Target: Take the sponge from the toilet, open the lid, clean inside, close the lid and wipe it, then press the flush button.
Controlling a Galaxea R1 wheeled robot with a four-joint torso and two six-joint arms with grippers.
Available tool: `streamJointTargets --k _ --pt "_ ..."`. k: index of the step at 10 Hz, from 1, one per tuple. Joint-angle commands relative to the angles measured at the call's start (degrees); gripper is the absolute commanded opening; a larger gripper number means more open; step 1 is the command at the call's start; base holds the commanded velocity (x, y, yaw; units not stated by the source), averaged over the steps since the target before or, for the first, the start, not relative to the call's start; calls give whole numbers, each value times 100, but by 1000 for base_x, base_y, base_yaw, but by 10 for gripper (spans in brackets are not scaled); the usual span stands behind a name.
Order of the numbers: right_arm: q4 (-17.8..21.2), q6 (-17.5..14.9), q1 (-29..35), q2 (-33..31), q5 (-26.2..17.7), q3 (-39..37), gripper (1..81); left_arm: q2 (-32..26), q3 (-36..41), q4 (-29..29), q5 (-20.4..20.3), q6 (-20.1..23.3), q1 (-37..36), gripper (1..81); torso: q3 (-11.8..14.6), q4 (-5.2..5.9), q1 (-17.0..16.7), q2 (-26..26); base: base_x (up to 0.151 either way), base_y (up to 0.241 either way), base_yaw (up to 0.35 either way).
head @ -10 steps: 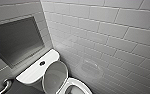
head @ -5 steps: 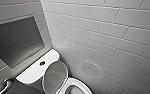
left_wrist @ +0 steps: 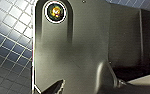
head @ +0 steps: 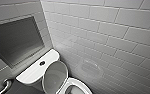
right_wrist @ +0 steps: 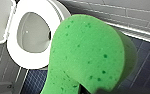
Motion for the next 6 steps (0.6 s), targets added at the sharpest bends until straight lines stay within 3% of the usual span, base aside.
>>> streamJointTargets --k 1,2,3,4,5,6 --pt "152 21 660 119 -772 -203 10 -42 9 16 384 12 -52 811 0 0 0 0 0 0 0" --pt "152 21 660 173 -781 -337 10 -42 9 16 384 12 -52 811 -2 0 0 0 0 0 0" --pt "134 21 669 182 -781 -389 10 -42 9 25 384 12 -60 811 -2 132 0 0 0 0 0" --pt "143 21 678 191 -772 -398 10 -42 9 25 384 12 -61 811 -2 562 0 0 0 0 0" --pt "143 21 687 226 -772 -425 10 -42 9 25 384 12 -61 811 -2 617 0 0 0 0 0" --pt "143 21 721 243 -772 -442 10 -25 9 25 384 12 -52 811 -2 757 0 0 0 0 0"
